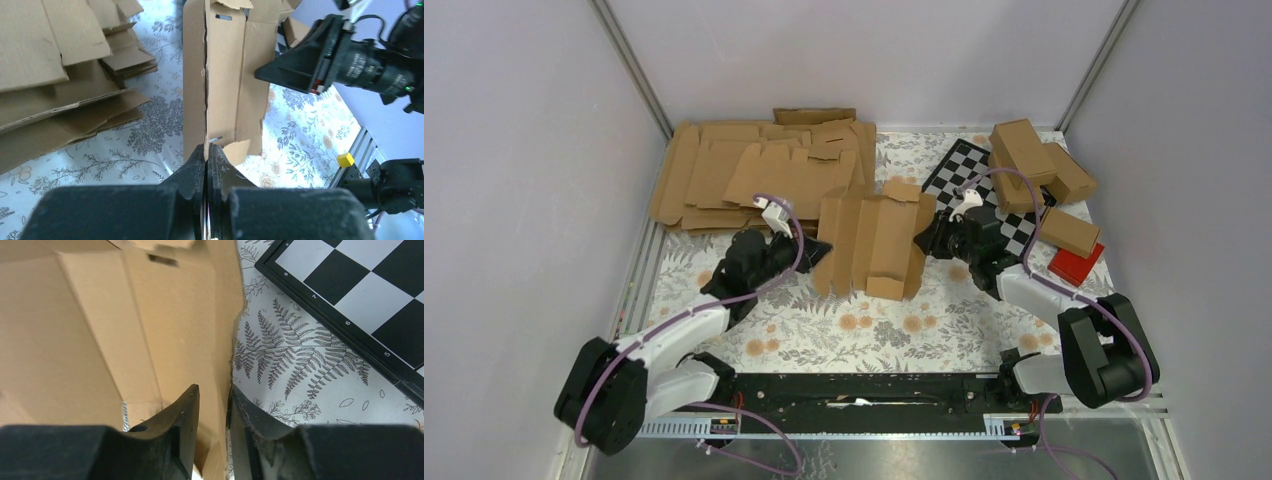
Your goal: Fold the paper box
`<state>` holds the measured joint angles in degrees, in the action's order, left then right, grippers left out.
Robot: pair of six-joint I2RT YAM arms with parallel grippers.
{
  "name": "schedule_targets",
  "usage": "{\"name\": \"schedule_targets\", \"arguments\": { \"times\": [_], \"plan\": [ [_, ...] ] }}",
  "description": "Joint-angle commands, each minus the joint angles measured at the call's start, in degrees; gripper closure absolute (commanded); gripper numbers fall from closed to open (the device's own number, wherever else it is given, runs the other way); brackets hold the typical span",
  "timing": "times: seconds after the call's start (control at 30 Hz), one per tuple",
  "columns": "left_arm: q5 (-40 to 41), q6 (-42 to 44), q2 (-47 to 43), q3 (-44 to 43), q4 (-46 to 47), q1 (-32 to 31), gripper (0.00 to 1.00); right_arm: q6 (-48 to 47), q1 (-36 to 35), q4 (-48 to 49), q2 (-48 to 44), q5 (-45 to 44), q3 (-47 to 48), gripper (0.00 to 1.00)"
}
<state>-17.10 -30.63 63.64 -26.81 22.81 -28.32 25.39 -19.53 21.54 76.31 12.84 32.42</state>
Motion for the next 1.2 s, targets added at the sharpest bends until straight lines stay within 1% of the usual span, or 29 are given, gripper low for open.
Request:
{"name": "schedule_targets", "arguments": {
  "times": [0.0, 0.03, 0.1, 0.17, 0.23, 0.33, 0.53, 0.57, 0.63, 0.7, 0.77, 0.83, 0.9, 0.97, 1.17],
  "plan": [
    [4.09, 4.4, -5.75, 3.99, 8.19, -1.56, 1.0, -1.22, -0.87, -0.82, 1.2, -1.86, 2.67, 0.62],
    [4.4, 5.04, -6.42, 4.6, 9.02, -1.91, 1.0, -1.22, -0.93, -0.81, 1.44, -1.93, 2.7, 0.57],
    [4.49, 6.07, -7.09, 5.39, 11.02, -2.44, 1.0, -1.55, -1.23, -0.62, 2.11, -1.04, 2.72, 0.44],
    [4.1, 6.57, -6.57, 5.85, 12.61, -2.97, 1.0, -2.07, -1.97, -0.17, 3.21, -0.08, 2.71, 0.37],
    [3.45, 6.86, -5.38, 6.31, 14.28, -3.51, 1.0, -2.83, -2.83, -0.25, 4.28, -0.48, 3.06, 0.32],
    [4.5, 7.97, -4.42, 7.56, 15.81, -4.53, 1.0, -4.06, -3.89, -1.74, 6.0, -2.16, 4.31, 0.3],
    [6.98, 8.13, -5.49, 9.86, 19.42, -4.69, 1.0, -5.99, -7.1, -5.98, 7.3, -6.74, 4.37, 0.28],
    [7.36, 8.17, -5.6, 10.13, 19.86, -4.73, 1.0, -6.31, -7.75, -6.44, 7.32, -7.6, 4.33, 0.25],
    [7.58, 8.18, -5.63, 10.56, 20.55, -4.75, 1.0, -6.93, -9.08, -7.85, 7.76, -9.72, 4.74, 0.23],
    [7.46, 8.05, -5.55, 10.56, 20.7, -4.82, 1.0, -7.53, -10.4, -10.4, 8.62, -12.05, 5.76, 0.18],
    [7.77, 8.04, -5.42, 10.5, 20.54, -4.74, 1.0, -7.83, -11.82, -12.12, 9.23, -14.24, 6.09, 0.16],
    [7.7, 8.04, -5.16, 10.39, 20.59, -4.82, 1.0, -8.25, -13.22, -13.16, 9.46, -15.48, 6.21, 0.11],
    [7.66, 7.92, -4.91, 10.3, 20.59, -4.81, 1.0, -8.72, -14.54, -13.53, 9.45, -16.48, 6.26, 0.09],
    [7.73, 7.77, -4.8, 10.2, 20.44, -4.8, 1.0, -9.25, -15.32, -13.54, 9.21, -15.92, 6.36, 0.08],
    [8.41, 7.91, -4.75, 10.37, 20.54, -4.82, 1.0, -9.97, -15.89, -7.57, 6.13, -3.45, 3.78, 0.04]
  ]
}}
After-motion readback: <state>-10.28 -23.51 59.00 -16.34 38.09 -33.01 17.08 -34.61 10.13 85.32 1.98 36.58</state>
